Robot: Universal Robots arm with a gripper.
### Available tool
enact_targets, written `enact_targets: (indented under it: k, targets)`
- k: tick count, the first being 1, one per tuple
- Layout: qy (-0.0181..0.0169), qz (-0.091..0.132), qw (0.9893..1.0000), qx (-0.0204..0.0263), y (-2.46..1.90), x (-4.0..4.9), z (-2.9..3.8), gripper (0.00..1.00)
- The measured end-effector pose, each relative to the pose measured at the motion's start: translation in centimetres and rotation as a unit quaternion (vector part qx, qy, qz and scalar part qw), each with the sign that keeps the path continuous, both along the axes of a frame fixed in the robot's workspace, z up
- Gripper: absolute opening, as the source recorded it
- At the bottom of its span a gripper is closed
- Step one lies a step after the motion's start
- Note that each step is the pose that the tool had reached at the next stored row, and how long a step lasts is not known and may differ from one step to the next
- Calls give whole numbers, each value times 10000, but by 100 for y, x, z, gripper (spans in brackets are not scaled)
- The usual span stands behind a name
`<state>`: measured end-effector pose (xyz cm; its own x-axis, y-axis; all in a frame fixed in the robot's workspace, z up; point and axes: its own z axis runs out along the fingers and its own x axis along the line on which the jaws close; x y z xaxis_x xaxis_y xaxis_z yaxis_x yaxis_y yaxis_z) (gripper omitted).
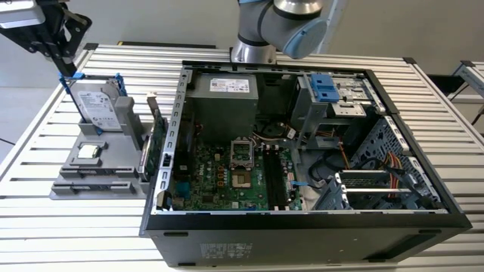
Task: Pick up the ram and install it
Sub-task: 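Pick up the ram and move it above insertion slot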
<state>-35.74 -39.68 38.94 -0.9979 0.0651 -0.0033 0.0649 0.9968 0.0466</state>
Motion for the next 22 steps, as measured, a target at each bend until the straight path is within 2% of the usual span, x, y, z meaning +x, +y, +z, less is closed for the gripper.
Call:
enact_targets:
  k: [9, 12, 17, 22]
  targets:
    - [0, 61, 10000, 0, 0, -55, 0, 0]
    - [0, 233, 9997, 0, 0, -57, 0, 0]
    - [0, 593, 9982, 0, 0, -57, -1, 0]
    - [0, 611, 9981, 0, 0, -56, -1, 0]
